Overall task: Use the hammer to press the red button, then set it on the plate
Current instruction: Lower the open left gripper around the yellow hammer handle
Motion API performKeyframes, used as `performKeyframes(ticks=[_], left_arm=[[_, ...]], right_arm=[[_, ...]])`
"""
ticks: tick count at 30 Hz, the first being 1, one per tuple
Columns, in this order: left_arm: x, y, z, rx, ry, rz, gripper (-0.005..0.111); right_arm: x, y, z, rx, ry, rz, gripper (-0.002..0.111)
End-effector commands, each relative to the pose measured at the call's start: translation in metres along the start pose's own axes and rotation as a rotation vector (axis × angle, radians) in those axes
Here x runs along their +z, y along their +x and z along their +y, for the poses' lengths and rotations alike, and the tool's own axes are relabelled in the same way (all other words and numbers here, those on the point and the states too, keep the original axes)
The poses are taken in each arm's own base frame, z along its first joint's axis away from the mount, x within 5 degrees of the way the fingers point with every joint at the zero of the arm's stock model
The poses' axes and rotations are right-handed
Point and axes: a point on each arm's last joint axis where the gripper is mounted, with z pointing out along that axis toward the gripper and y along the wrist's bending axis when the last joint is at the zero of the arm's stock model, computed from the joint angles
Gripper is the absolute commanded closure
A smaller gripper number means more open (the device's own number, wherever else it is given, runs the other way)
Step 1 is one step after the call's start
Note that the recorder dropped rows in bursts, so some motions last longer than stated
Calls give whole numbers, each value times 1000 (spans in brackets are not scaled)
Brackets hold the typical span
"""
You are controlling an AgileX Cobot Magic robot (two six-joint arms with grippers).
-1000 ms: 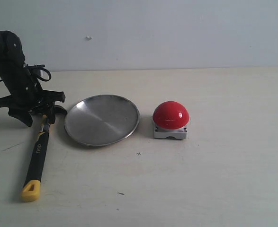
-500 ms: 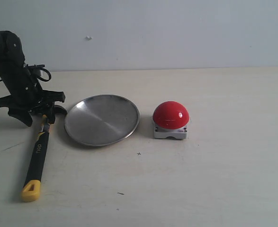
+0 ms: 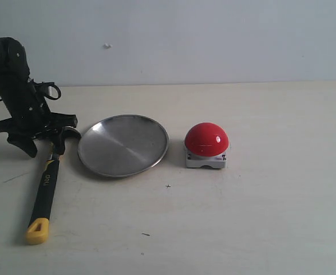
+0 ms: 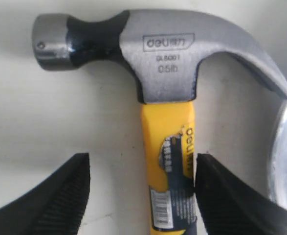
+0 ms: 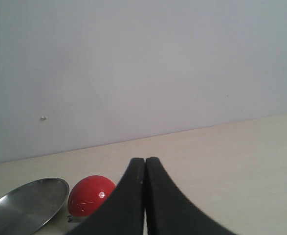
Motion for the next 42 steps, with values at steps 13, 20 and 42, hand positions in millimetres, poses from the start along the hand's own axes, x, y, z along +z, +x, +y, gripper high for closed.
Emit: performKeyframes(ticks=[13, 20, 42], left_arm=[[-3, -2, -5, 9, 17, -22, 46], [-3, -4, -5, 6, 19, -43, 46], [-3, -5, -10, -30, 15, -67, 46]], right_arm=[[0, 1, -1, -8, 6, -3, 108], [0, 1, -1, -8, 6, -3, 108], [0, 1, -1, -8, 6, -3, 108]])
